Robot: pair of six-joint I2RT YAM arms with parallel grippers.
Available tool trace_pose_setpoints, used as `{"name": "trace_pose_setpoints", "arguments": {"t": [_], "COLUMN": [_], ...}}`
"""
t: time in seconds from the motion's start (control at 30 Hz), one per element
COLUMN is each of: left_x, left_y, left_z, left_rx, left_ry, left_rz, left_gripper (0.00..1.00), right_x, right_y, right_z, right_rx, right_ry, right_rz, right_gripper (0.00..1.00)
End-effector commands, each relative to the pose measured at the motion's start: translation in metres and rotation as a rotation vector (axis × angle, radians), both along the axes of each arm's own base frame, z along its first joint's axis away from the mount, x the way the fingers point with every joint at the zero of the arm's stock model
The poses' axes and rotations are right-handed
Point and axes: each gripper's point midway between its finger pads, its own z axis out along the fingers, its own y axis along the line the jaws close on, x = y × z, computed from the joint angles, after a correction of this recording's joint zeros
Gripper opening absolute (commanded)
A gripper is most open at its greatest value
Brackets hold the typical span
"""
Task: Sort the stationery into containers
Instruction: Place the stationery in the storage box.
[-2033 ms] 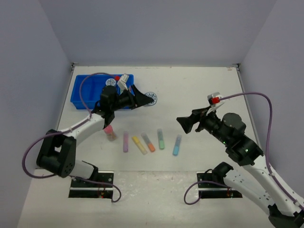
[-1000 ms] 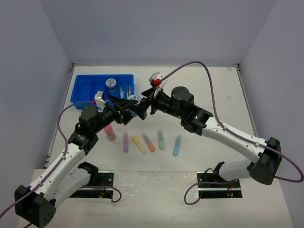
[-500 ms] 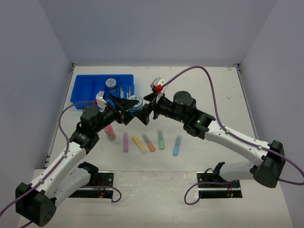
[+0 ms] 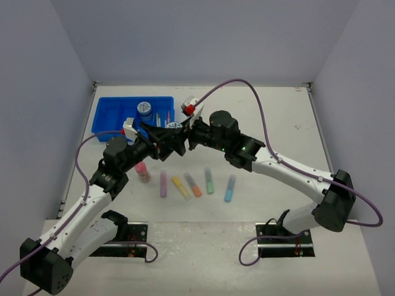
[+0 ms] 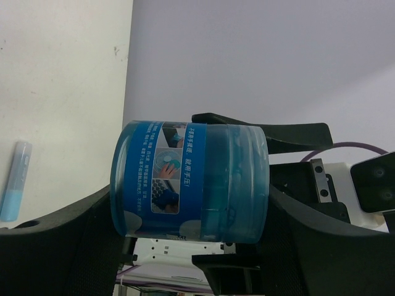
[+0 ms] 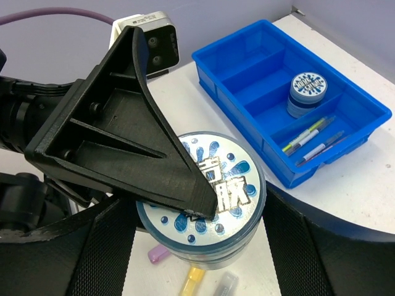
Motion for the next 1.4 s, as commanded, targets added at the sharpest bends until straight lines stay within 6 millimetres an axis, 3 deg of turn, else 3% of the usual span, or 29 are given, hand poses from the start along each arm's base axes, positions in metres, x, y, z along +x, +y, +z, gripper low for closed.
{"name": "trace_pose_setpoints", "arguments": {"t": [0.0,0.03,0.07,0.13,0.2,0.37,0.4,0.5,0.53,0.77,0.83,0.87,0.9,0.93,1.0,1.07,1.17,1.2,1.23,1.37], "left_x": [-0.006,-0.005,-0.004,-0.003,-0.004,-0.006,-0.006,-0.002,0.003,0.027,0.03,0.028,0.026,0.024,0.011,-0.007,-0.033,-0.034,-0.046,-0.059], "left_y": [0.001,0.003,0.005,0.008,0.01,0.011,0.011,0.016,0.024,0.094,0.119,0.122,0.136,0.153,0.172,0.191,0.202,0.198,0.198,0.187], "left_z": [0.041,0.042,0.044,0.046,0.048,0.055,0.056,0.057,0.057,0.078,0.073,0.074,0.082,0.077,0.084,0.1,0.123,0.124,0.136,0.147], "left_rx": [-0.023,-0.017,-0.008,-0.001,-0.002,0.007,0.008,0.074,0.14,0.424,0.543,0.57,0.601,0.667,0.705,0.708,0.674,0.67,0.657,0.769], "left_ry": [-0.159,-0.165,-0.18,-0.193,-0.217,-0.271,-0.274,-0.303,-0.32,-0.356,-0.324,-0.33,-0.331,-0.298,-0.299,-0.331,-0.425,-0.436,-0.495,-0.601], "left_rz": [-0.007,0.007,0.018,0.038,0.05,0.051,0.051,0.086,0.136,0.51,0.609,0.612,0.679,0.741,0.8,0.874,0.898,0.881,0.864,0.751], "left_gripper": [0.0,0.0,0.0,0.0,0.15,0.63,0.65,0.97,1.0,1.0,1.0,1.0,1.0,1.0,1.0,1.0,1.0,1.0,1.0,1.0], "right_x": [0.004,0.003,0.004,0.006,0.008,0.012,0.013,0.016,0.018,0.025,0.032,0.035,0.039,0.046,0.056,0.066,0.092,0.094,0.114,0.152], "right_y": [0.003,0.003,0.001,0.0,-0.001,-0.004,-0.004,-0.005,-0.004,-0.004,-0.003,-0.003,-0.002,0.001,0.008,0.019,0.048,0.05,0.068,0.105], "right_z": [0.026,0.025,0.025,0.024,0.025,0.035,0.037,0.042,0.042,0.036,0.031,0.028,0.029,0.026,0.016,0.018,0.004,0.023,-0.007,-0.045], "right_rx": [0.041,0.039,0.037,0.036,0.049,0.101,0.11,0.135,0.135,0.133,0.125,0.121,0.124,0.126,0.115,0.125,0.09,0.124,0.076,-0.003], "right_ry": [-0.05,-0.052,-0.058,-0.059,-0.067,-0.086,-0.091,-0.098,-0.098,-0.074,-0.065,-0.058,-0.055,-0.041,-0.017,-0.014,0.002,-0.018,0.004,0.049], "right_rz": [-0.01,-0.009,-0.013,-0.026,-0.041,-0.077,-0.082,-0.101,-0.107,-0.144,-0.172,-0.186,-0.196,-0.214,-0.231,-0.243,-0.257,-0.257,-0.284,-0.317], "right_gripper": [0.75,0.63,0.37,0.06,0.0,0.0,0.0,0.0,0.0,0.0,0.0,0.0,0.0,0.0,0.0,0.0,0.0,0.0,0.0,0.0]}}
